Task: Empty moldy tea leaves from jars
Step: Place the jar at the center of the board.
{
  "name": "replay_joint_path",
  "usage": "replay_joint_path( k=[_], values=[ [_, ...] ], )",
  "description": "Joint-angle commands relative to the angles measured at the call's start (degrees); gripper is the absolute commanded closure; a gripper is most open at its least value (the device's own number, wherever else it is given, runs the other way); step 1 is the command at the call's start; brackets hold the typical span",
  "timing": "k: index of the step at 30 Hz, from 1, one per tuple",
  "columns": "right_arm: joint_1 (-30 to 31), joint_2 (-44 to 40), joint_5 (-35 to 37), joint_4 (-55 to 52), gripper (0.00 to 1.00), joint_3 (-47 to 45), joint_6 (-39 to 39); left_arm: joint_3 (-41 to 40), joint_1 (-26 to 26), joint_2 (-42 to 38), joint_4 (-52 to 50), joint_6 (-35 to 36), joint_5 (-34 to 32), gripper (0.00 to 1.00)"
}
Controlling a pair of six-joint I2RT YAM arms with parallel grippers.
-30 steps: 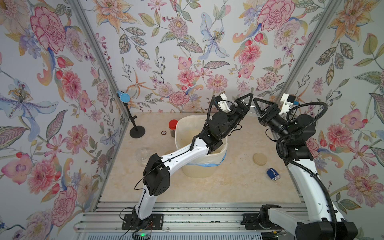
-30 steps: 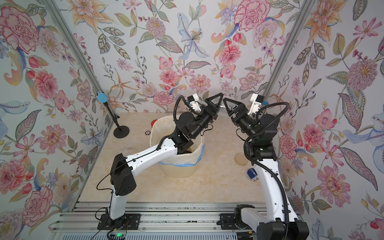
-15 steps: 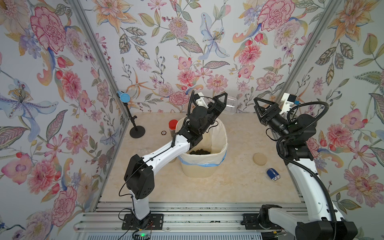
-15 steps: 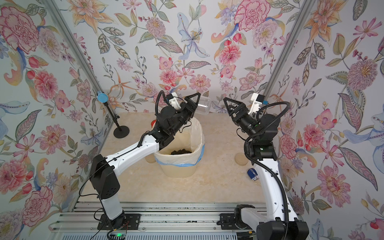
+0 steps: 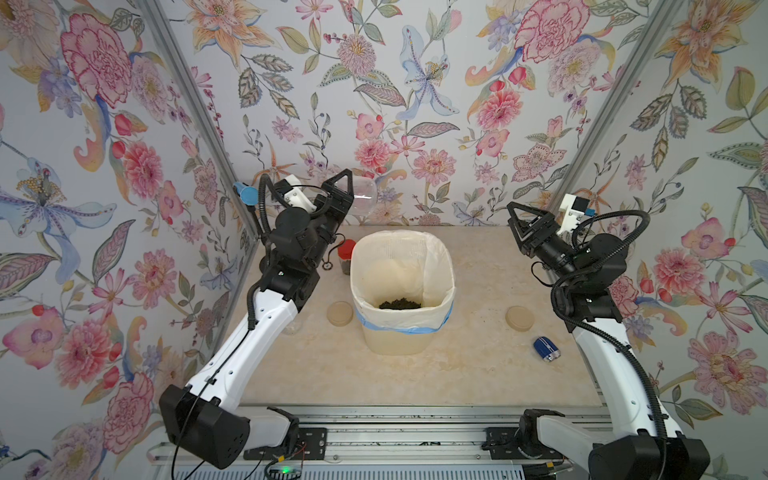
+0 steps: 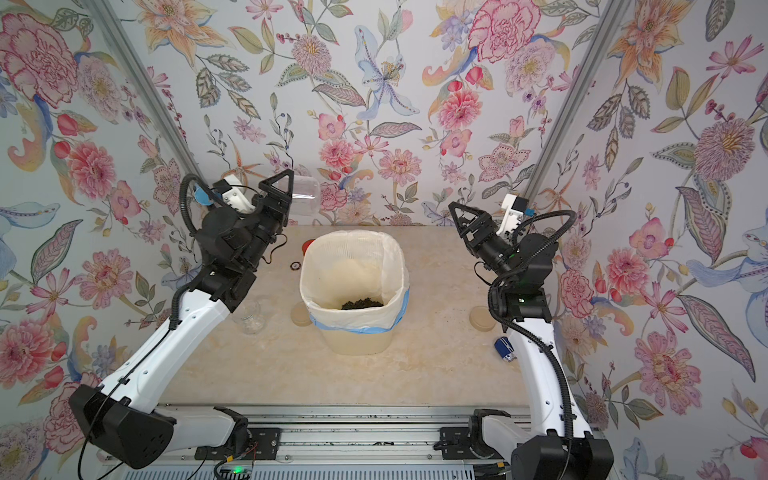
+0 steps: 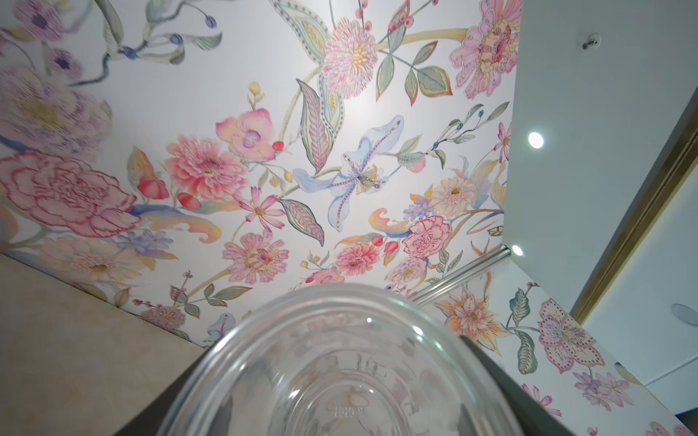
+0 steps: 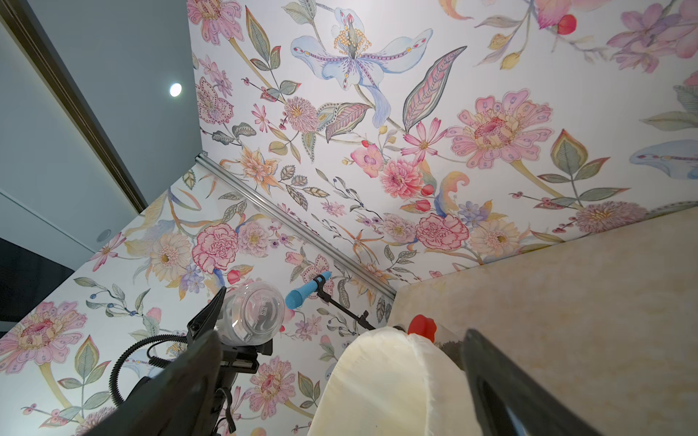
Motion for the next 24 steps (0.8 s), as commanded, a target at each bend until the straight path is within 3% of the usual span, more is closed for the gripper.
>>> replay_joint_path(
  k=[1,6,10,14,24],
  values=[
    [-0.2,0.3,-1.1,3.7,0.00,-1.2,1.1,-0.1,5.8,-5.0,-5.4,5.0,3.5,0.75],
    [-0.2,0.3,-1.1,4.9,0.00,-2.9,1.1,0.5,10.4,-7.3,-16.5,15.8,2.6,0.74],
    [-0.3,0.3,-1.5,5.4,0.00,-4.0,1.1,-2.6,10.6,-8.9,-20.0,25.6,-5.5,0.74],
    [-0.8,0.6,-2.4,5.5,0.00,-4.4,0.9,-5.6,10.6,-8.2,-18.6,32.7,-11.4,0.74],
    [-3.5,0.6,-5.0,5.6,0.00,-5.7,0.2,-12.6,10.2,-2.4,-9.7,41.2,-20.9,0.74]
  ],
)
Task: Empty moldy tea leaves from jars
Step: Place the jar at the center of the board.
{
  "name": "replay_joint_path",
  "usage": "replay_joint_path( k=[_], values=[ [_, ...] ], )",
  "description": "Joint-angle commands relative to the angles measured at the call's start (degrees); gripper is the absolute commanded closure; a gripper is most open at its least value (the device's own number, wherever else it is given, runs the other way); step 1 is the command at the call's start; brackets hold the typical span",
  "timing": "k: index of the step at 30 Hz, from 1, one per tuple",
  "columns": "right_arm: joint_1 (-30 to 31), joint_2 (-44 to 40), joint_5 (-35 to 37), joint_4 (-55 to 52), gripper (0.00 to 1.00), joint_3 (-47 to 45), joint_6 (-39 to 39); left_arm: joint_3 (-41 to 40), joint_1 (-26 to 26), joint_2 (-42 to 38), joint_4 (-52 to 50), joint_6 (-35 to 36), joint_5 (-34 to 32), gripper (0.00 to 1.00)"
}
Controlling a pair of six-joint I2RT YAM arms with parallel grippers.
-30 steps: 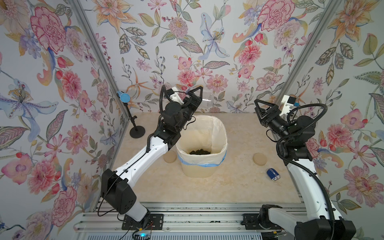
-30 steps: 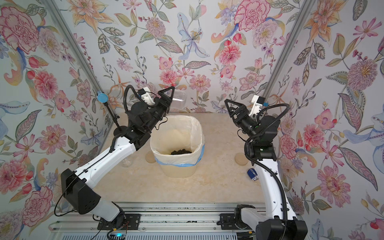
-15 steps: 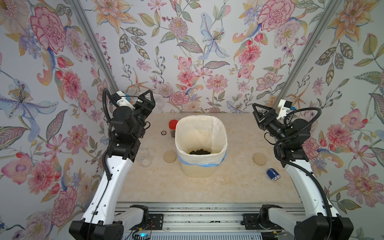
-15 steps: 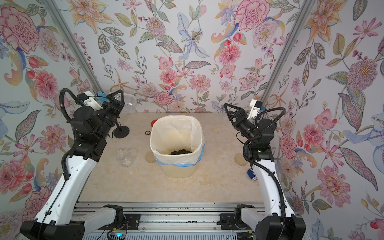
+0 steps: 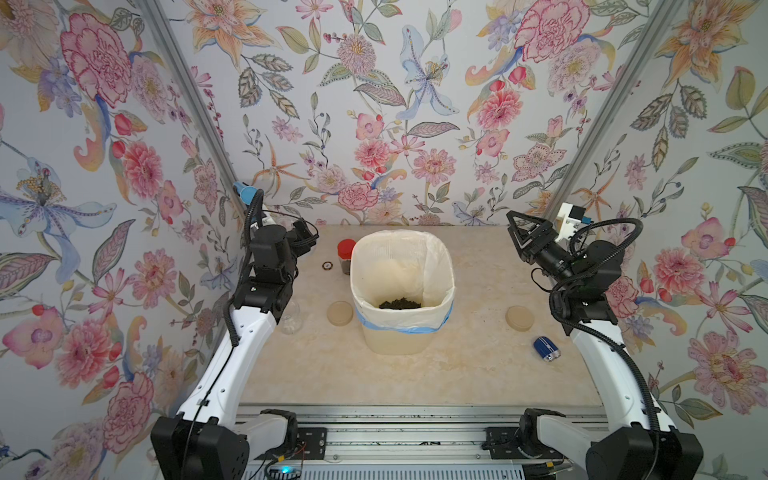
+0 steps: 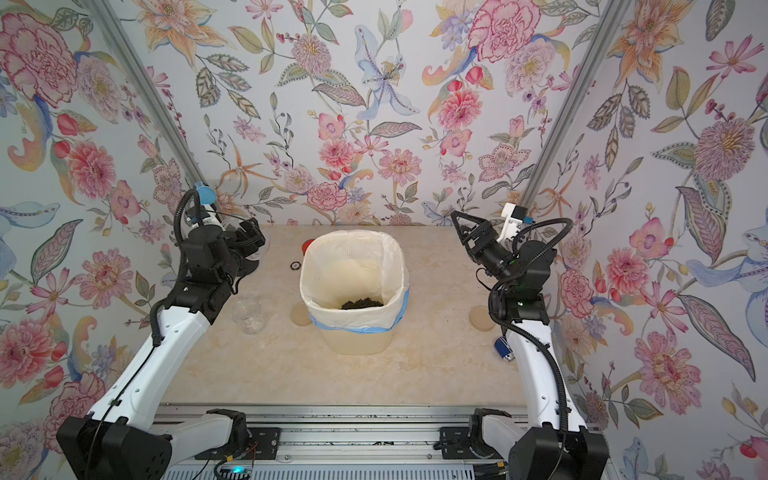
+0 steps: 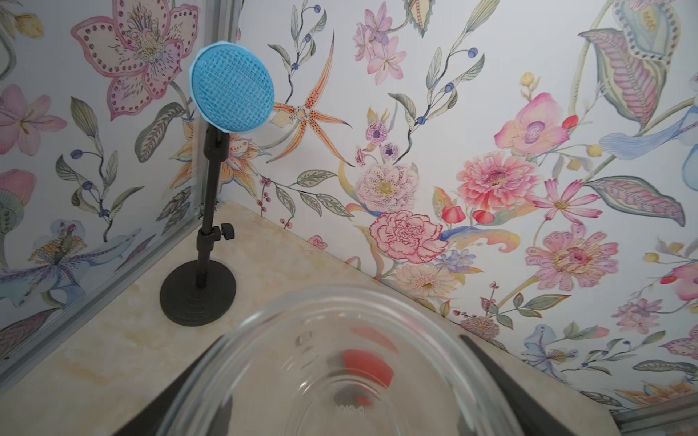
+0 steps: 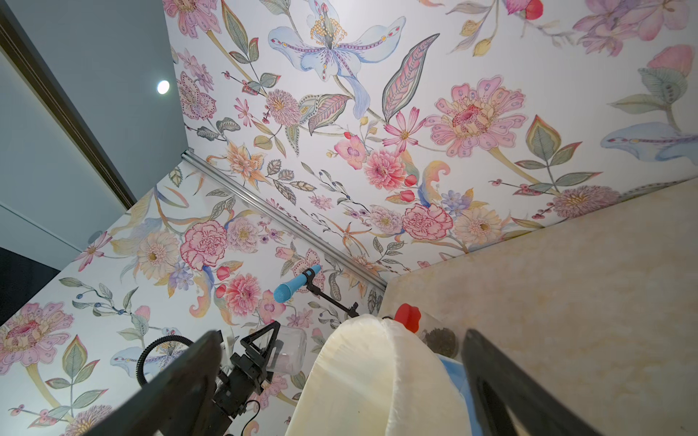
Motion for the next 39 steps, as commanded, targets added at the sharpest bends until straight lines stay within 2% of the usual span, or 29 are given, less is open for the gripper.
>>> replay_joint_path(
  k=[1,8,13,17,24,39],
  values=[
    [-0.9,0.6,-2.1,2.5,0.00,-1.0,0.0,-2.5,-0.1,1.6,8.7,5.5,-6.3,0.74],
    [-2.7,1.3,-3.6,3.6,0.00,-2.0,0.1,-7.5,0.1,9.0,17.7,6.2,-10.5,0.73],
    [-4.1,1.6,-4.6,4.8,0.00,-3.4,0.7,-7.8,0.4,15.3,22.5,5.8,-12.8,0.73],
    [-4.8,1.6,-4.9,5.7,0.00,-4.4,1.0,-6.9,1.2,21.9,24.7,3.7,-12.2,0.73],
    [-5.6,2.0,-5.4,6.8,0.00,-5.2,1.3,-4.9,1.1,30.1,27.1,2.8,-16.1,0.73],
    [-6.0,1.7,-5.9,7.3,0.00,-6.3,1.1,0.4,2.4,40.7,27.7,5.3,-21.8,0.72]
  ],
)
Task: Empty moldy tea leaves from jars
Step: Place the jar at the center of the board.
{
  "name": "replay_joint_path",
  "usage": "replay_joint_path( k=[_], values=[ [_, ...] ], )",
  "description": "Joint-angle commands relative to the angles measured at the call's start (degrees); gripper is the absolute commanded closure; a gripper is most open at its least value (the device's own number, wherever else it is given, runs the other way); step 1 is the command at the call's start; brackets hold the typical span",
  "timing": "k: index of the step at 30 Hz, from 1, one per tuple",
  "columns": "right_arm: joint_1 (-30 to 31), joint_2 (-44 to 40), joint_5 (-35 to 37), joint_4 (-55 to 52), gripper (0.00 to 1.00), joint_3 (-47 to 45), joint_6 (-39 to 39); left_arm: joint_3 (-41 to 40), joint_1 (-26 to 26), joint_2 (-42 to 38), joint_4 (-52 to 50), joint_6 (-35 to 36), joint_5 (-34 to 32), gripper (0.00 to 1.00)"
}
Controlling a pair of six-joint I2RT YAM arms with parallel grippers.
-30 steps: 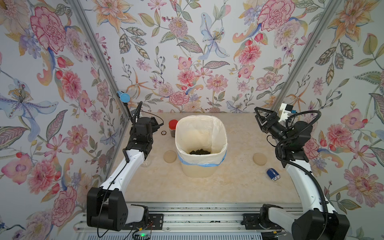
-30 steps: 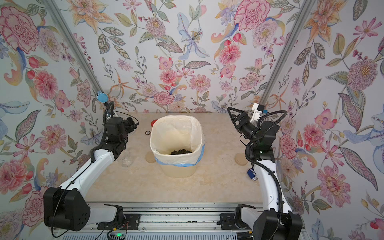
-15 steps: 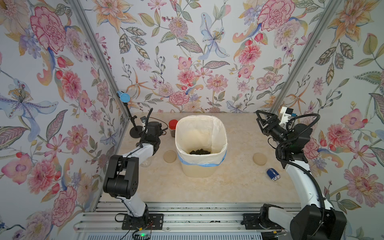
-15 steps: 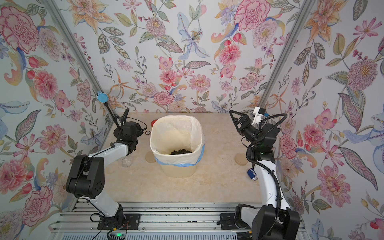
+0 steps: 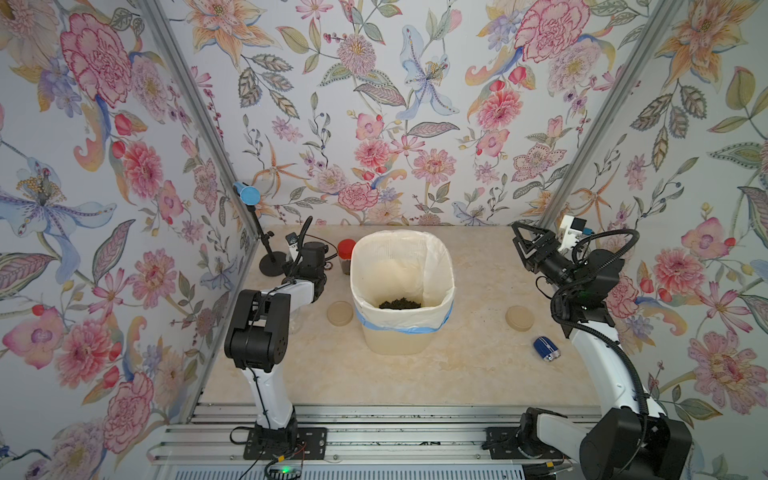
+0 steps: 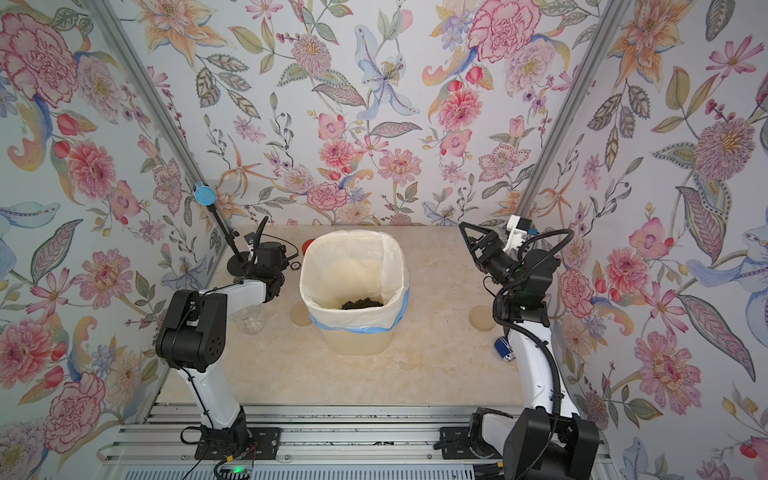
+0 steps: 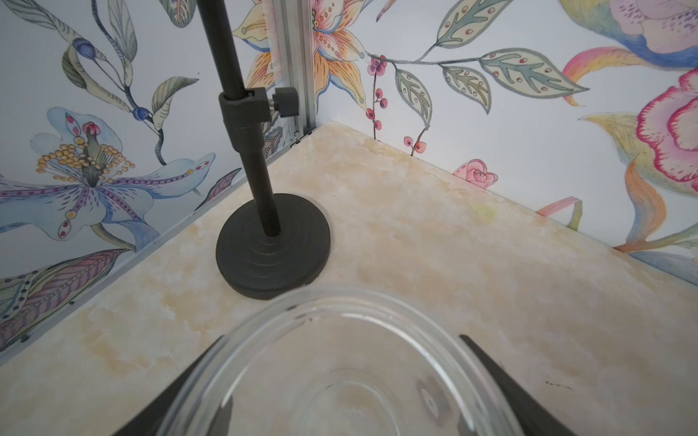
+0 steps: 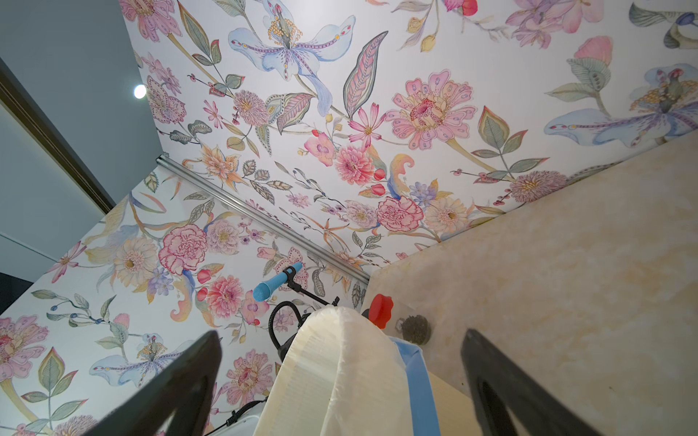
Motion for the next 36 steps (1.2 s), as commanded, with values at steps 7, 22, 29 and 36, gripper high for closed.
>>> replay_joint_path(
  k=[7,22,29,36],
  values=[
    [-0.5,0.0,-1.2,2.4,0.00,-1.0,0.7,3.6,2.8,3.8,4.8,2.3,-0.7,0.71],
    [-0.7,0.1,-1.4,2.6,0.00,-0.9,0.5,18.3,3.0,14.0,-4.4,1.1,0.3,0.71],
    [-0.7,0.3,-1.6,2.6,0.00,-0.7,0.4,21.7,3.2,17.1,-6.3,0.3,0.3,0.69],
    [-0.7,0.3,-1.5,2.5,0.00,-0.8,0.4,24.2,3.2,18.5,-9.0,0.3,0.2,0.67]
  ],
)
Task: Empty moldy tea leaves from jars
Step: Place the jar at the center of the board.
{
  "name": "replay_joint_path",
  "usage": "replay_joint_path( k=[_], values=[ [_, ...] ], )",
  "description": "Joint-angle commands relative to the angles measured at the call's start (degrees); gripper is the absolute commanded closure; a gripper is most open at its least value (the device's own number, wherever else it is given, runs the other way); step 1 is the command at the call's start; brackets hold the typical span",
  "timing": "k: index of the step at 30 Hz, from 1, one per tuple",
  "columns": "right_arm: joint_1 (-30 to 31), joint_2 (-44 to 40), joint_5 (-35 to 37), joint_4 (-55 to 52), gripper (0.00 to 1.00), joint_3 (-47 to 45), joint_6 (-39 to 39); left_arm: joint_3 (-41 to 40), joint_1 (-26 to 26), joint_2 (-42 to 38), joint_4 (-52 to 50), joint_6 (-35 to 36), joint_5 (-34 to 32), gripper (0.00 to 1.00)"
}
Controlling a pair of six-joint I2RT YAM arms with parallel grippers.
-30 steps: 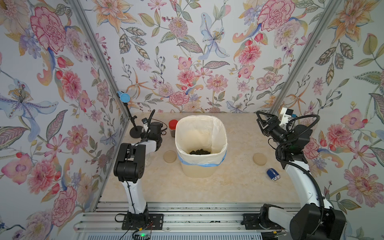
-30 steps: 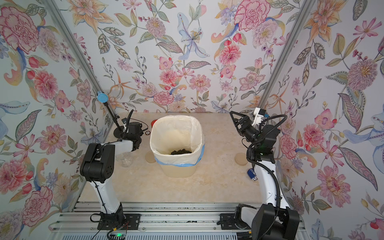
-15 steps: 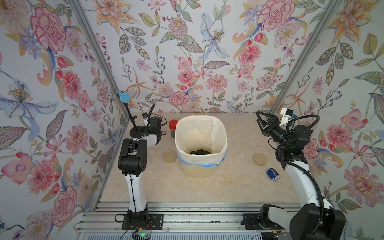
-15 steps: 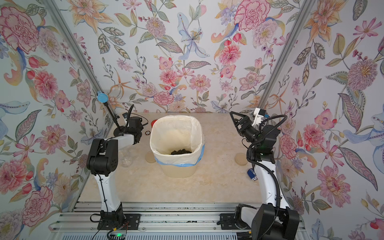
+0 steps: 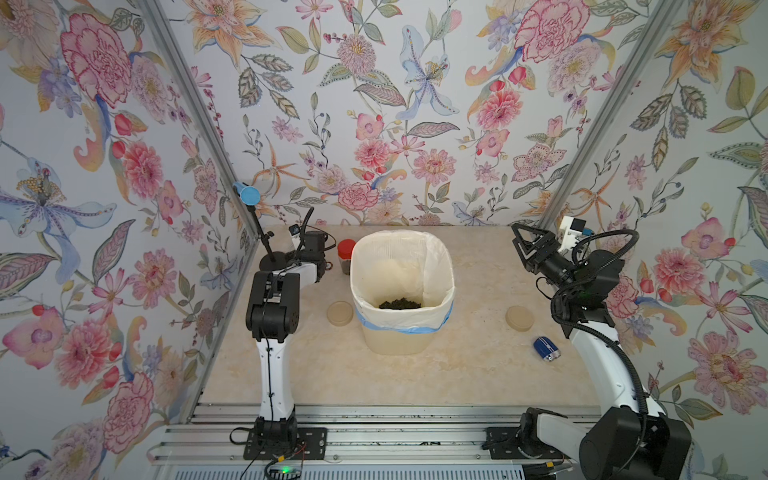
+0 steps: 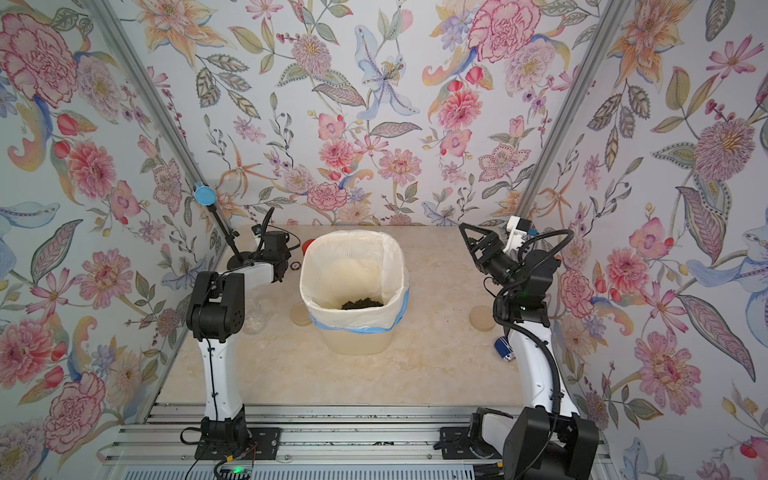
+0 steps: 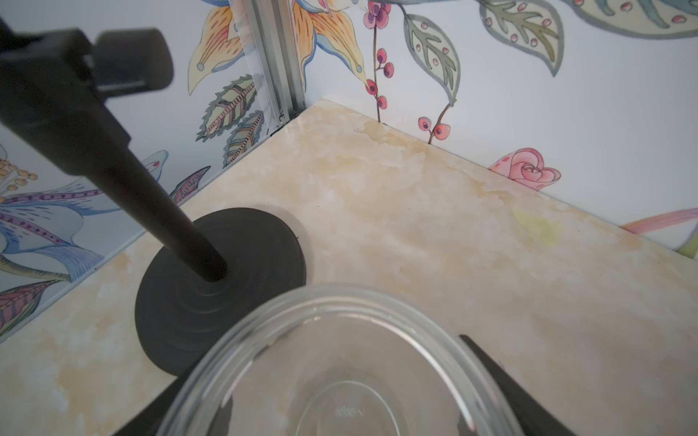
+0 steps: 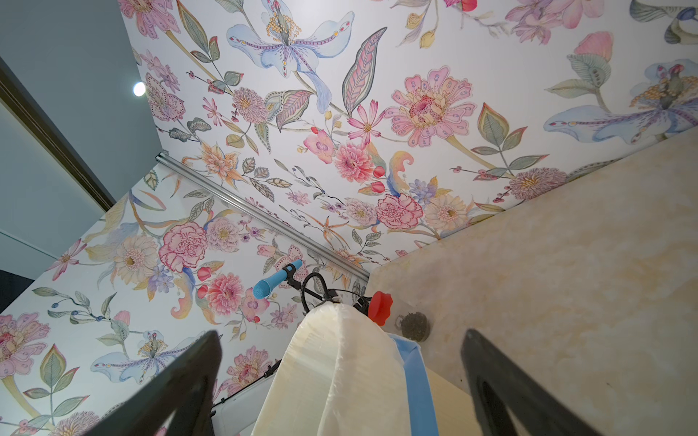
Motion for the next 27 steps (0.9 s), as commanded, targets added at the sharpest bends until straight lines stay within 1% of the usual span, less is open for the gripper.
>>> replay_joint_path(
  k=[1,4,5,8,10,11,14,17,18,20,27],
  values=[
    [-0.3,0.1,-0.7,2.3,0.00,-0.4,0.5,1.8,0.5,0.0,-0.2,-0.8,-1.0,0.65],
    [-0.3,0.1,-0.8,2.2,0.00,-0.3,0.4,1.5,0.4,-0.4,-0.3,-0.6,-0.5,0.59],
    [-0.3,0.1,-0.8,2.1,0.00,-0.3,0.5,1.3,0.4,-0.6,-0.1,-0.4,-0.5,0.54],
    [-0.3,0.1,-0.8,1.8,0.00,0.0,0.5,-0.1,0.4,-1.5,0.6,-0.2,0.0,0.46],
    [-0.3,0.4,-1.0,0.7,0.00,0.6,0.3,-0.5,0.5,-2.2,0.5,0.0,0.0,0.38],
    [-0.1,0.6,-1.2,-0.9,0.00,1.5,-0.3,-0.9,0.3,-2.5,0.5,0.2,0.1,0.33],
    [1.5,2.0,-2.6,-10.2,0.00,6.0,-5.1,-2.9,0.4,-4.1,1.6,0.5,0.5,0.16],
    [4.6,3.6,-3.2,-22.6,0.00,11.7,-12.0,-3.8,0.5,-5.6,2.1,2.3,1.8,0.03],
    [5.9,4.2,-2.9,-27.2,0.00,13.8,-14.8,-3.9,0.4,-6.0,2.1,2.8,1.8,0.01],
    [8.4,5.4,-2.1,-34.2,0.00,17.2,-18.9,-4.4,0.5,-7.1,1.4,2.9,1.6,0.00],
    [16.7,11.2,2.3,-53.3,0.00,28.0,-30.0,-6.5,0.5,-9.8,-0.4,1.7,2.6,0.00]
  ],
)
